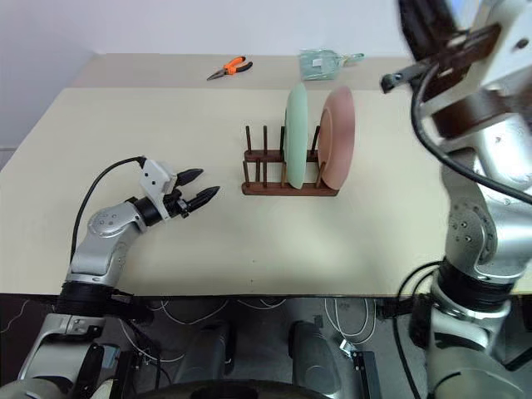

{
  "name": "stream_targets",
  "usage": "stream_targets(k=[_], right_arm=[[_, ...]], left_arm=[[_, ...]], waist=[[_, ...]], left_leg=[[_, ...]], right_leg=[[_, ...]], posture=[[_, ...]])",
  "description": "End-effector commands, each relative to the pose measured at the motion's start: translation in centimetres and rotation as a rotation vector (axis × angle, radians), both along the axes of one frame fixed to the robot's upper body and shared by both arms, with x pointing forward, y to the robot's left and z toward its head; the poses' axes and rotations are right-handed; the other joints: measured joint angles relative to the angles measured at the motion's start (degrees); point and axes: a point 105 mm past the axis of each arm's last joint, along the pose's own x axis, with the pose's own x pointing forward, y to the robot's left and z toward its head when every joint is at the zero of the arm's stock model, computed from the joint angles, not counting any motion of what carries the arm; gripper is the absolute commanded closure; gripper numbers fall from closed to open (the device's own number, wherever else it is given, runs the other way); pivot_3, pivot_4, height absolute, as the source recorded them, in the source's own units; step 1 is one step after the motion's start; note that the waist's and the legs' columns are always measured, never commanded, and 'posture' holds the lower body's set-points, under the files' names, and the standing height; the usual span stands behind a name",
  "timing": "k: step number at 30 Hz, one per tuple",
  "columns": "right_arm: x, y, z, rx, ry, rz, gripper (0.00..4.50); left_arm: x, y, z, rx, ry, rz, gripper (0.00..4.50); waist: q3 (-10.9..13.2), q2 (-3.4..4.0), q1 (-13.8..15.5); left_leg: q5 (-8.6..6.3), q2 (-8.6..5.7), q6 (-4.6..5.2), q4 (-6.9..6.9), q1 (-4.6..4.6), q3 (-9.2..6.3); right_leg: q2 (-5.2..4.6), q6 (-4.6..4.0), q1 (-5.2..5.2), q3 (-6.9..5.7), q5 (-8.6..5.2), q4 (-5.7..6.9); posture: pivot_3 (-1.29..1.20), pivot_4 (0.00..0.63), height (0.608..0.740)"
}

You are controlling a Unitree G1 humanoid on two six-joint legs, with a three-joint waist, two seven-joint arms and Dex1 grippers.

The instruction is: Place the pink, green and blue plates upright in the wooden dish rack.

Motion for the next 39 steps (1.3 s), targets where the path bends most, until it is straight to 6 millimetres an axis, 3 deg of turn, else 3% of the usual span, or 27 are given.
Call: stream_targets(k=[1,4,7,26,30,34,39], right_arm=[[-3.3,4.7,-0.3,0.073,0.081,0.399,4.47],[-1.8,7.3,-2.3,0.179,0.282,0.492,4.47],[0.1,8.3,-4.0,0.217,0.403,0.446,4.47],[5.3,8.8,-8.5,0.247,0.672,0.303,4.47],[6.2,9.1,-8.8,0.204,0.692,0.266,3.21],[6.6,8.8,-8.2,0.160,0.637,0.199,1.14],[4.7,8.6,-5.3,-0.070,0.369,0.146,1.14]], left_arm=[[0.2,0.1,1.6,0.001,-0.072,0.004,1.40],[0.1,0.4,1.5,-0.001,-0.073,0.012,1.40],[0.0,0.3,1.6,-0.002,-0.075,0.011,1.40],[-1.1,-0.2,1.1,0.002,-0.043,-0.023,1.40],[-1.1,-0.6,0.9,0.008,-0.042,-0.033,1.40],[-1.2,-0.6,0.9,0.006,-0.041,-0.035,1.40],[-1.3,-0.4,0.8,0.007,-0.040,-0.029,1.40]], waist=[[0.01,0.01,-0.04],[-0.01,0.00,-0.14],[-0.01,0.00,-0.18],[-0.01,0.01,-0.41],[0.00,0.02,-0.43],[0.00,0.02,-0.42],[0.01,0.03,-0.29]], left_leg=[[0.00,0.01,0.00,0.00,0.00,-0.01],[0.00,0.00,0.00,0.01,0.00,0.00],[0.00,0.00,0.00,0.03,0.01,0.02],[0.01,0.00,0.00,0.04,0.01,0.05],[0.01,0.00,0.00,0.04,0.01,0.05],[0.01,0.00,0.00,0.03,0.01,0.05],[0.00,-0.01,0.00,0.04,-0.02,0.06]], right_leg=[[0.00,-0.01,-0.01,-0.01,0.00,0.00],[-0.03,-0.02,-0.01,-0.01,0.00,0.01],[-0.03,-0.02,-0.04,0.00,0.00,0.09],[0.02,-0.02,-0.21,0.03,0.00,0.37],[0.02,-0.02,-0.22,0.03,0.00,0.37],[0.03,-0.02,-0.24,0.03,-0.01,0.37],[0.02,-0.03,-0.25,0.03,-0.01,0.33]], posture=[[0.00,0.150,0.732],[0.00,0.150,0.732],[0.00,0.150,0.732],[0.00,0.150,0.732],[0.00,0.150,0.732],[0.00,0.150,0.732],[0.00,0.150,0.732]])
